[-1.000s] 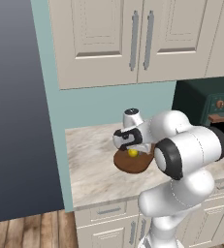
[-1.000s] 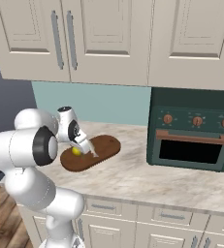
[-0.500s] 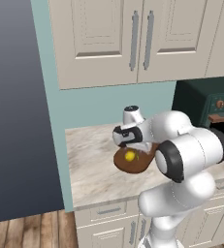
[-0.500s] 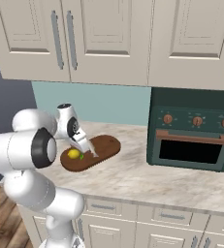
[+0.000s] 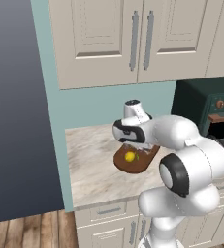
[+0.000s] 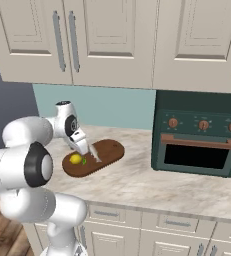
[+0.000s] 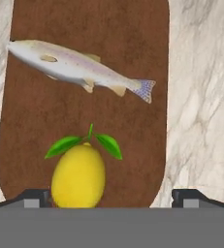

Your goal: Retrieve a lemon from the fridge and place it on the cutting board with the fish.

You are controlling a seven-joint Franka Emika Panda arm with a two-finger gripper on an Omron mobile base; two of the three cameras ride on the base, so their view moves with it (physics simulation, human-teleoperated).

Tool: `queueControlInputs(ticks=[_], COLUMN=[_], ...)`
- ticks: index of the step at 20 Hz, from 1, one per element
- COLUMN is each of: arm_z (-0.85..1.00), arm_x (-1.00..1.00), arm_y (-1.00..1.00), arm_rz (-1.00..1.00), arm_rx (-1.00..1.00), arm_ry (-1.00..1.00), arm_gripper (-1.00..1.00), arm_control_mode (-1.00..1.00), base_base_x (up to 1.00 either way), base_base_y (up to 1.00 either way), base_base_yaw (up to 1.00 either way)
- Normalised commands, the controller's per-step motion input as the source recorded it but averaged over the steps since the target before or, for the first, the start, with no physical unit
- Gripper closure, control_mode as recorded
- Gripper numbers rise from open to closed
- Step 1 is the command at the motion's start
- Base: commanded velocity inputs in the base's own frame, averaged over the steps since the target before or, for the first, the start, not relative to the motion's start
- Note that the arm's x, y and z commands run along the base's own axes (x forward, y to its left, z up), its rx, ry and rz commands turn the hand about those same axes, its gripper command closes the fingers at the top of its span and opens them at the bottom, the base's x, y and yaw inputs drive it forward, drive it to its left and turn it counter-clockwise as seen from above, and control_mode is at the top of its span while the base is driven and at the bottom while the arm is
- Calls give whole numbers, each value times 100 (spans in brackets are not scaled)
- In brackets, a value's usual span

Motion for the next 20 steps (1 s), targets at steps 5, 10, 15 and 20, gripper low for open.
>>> queueControlInputs(ticks=[5,10,15,20], arm_z=[27,33,50,60], arm_x=[-64,-72,-56,-41], arm_y=[-4,-6,0,-11], arm_rz=[0,0,1,14], arm_rx=[4,10,9,11], arm_ry=[0,0,-1,-1], arm_gripper=[-100,-100,-100,-100], arm_control_mode=[-100,-100,-100,-100], base_base_x=[0,0,0,0], base_base_y=[0,0,0,0], base_base_yaw=[0,0,0,0])
